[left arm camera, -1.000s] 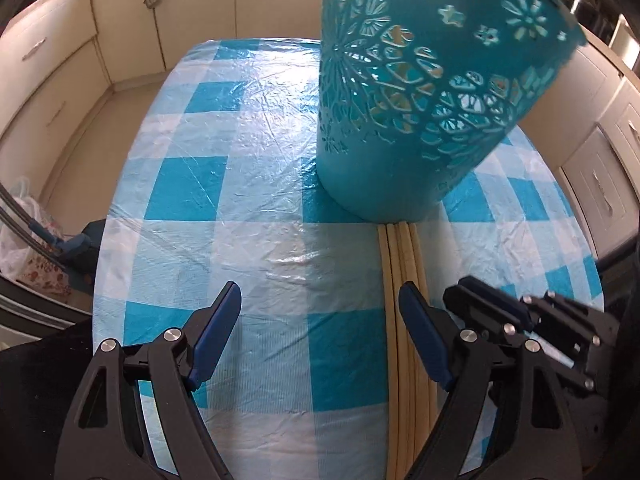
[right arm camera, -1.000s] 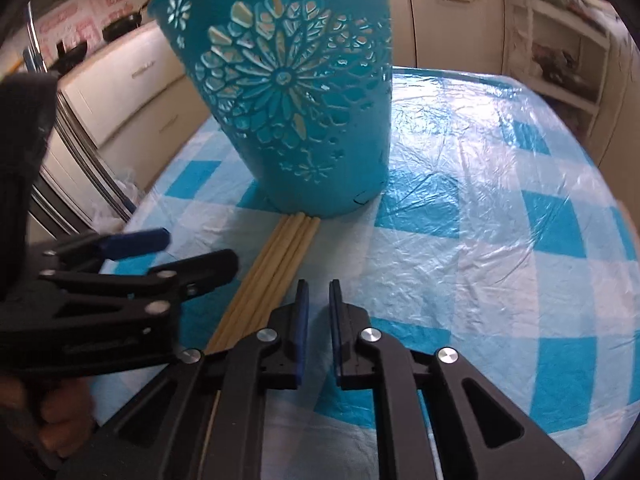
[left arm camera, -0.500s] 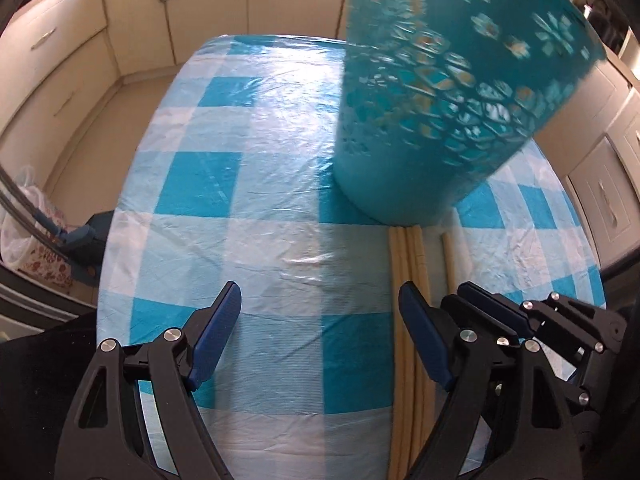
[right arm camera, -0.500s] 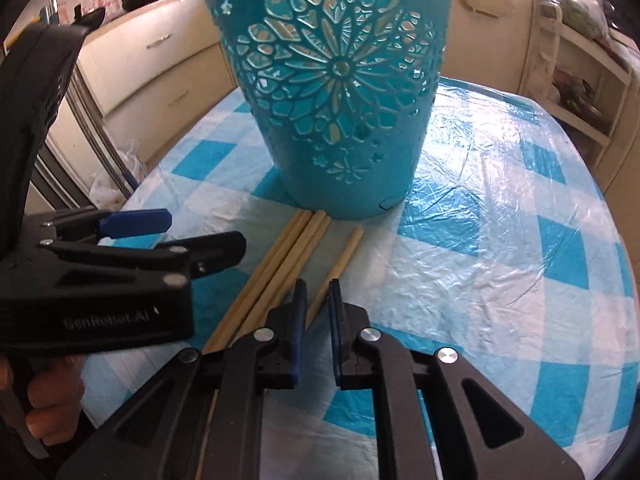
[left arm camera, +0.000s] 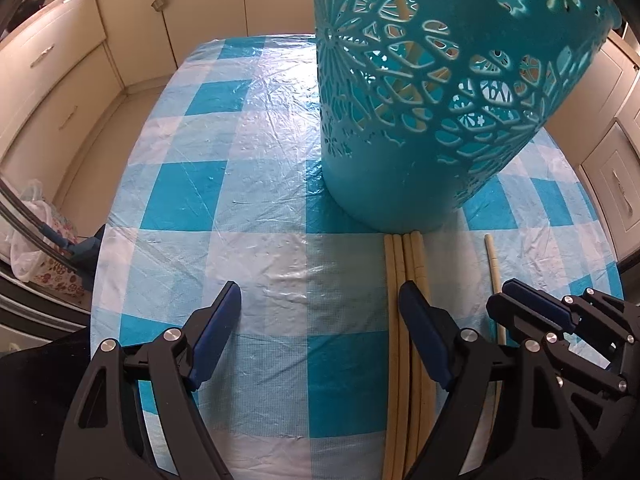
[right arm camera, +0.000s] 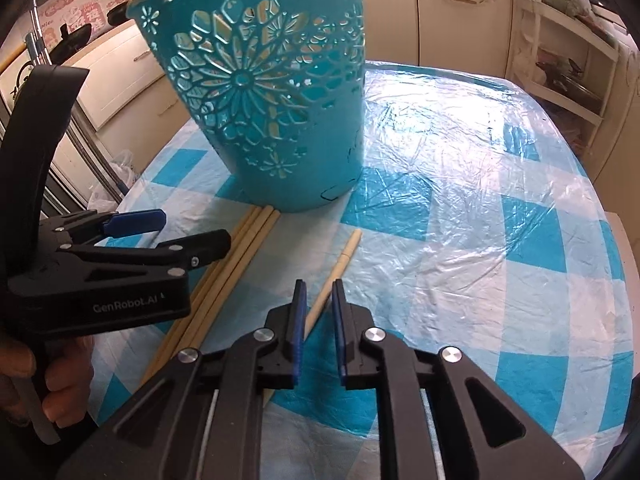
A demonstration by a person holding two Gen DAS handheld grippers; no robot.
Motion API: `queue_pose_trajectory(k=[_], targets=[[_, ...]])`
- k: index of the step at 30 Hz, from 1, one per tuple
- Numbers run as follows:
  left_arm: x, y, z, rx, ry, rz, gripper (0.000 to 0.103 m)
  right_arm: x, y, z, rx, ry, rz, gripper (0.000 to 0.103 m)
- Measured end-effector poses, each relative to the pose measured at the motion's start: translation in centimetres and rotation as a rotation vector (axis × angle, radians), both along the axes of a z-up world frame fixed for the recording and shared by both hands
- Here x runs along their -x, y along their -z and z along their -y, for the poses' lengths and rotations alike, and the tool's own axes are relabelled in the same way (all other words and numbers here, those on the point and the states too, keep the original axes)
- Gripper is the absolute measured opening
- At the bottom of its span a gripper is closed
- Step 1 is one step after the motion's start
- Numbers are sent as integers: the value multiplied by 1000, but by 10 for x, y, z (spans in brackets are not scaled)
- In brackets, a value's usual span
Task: Organize utensils
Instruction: 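Position the open left tool over a loose wooden chopstick, then close the left tool on the chopstick and lift it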
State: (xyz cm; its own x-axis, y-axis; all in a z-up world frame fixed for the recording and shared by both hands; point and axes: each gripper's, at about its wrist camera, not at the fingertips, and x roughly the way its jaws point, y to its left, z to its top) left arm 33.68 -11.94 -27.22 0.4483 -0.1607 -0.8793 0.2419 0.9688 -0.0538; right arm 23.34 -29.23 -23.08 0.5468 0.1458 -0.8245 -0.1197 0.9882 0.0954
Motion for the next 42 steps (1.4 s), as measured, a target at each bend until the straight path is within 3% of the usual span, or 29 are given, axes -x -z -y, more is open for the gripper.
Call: queue_pose_trajectory(k=[12,14,16,17,20,23,26,31,35,38,40,42], targets=[[10,0,3,-56,-5,9,75,-4,0,1,-22,39,23,15],[10,-1,1,-57,-18,12,67,-5,0,0,-17,41,30,15],[9,-3,-3,-56,-29,15,55,-6,1,-1,-9,39,39,16],[8,-4,-4,-54,-30,15,43,-6,1,-3,2,27,41,15],[7,-6,-7,-45,-19,-3,28,-4,0,-13,22,-35,28,13],[6,-7,-8,-50,-11,-20,28,-4,0,-13,58,-21,33,13],[5,-7,-6,-60,-21,-21,28,-8,2,-2,7,23,21,14],[8,-6,-3,-70,-24,-6,29,-7,3,-6,19,11,24,14],[10,-6,-5,-70,-43,6,37,-7,4,-6,12,17,31,14],[9,-6,-7,-65,-44,16,38,-6,5,-8,28,16,42,14],[10,-6,-6,-56,-34,24,32,-5,4,-9,37,10,44,14],[11,-7,-4,-54,-19,29,19,-3,5,-11,43,-3,44,14]])
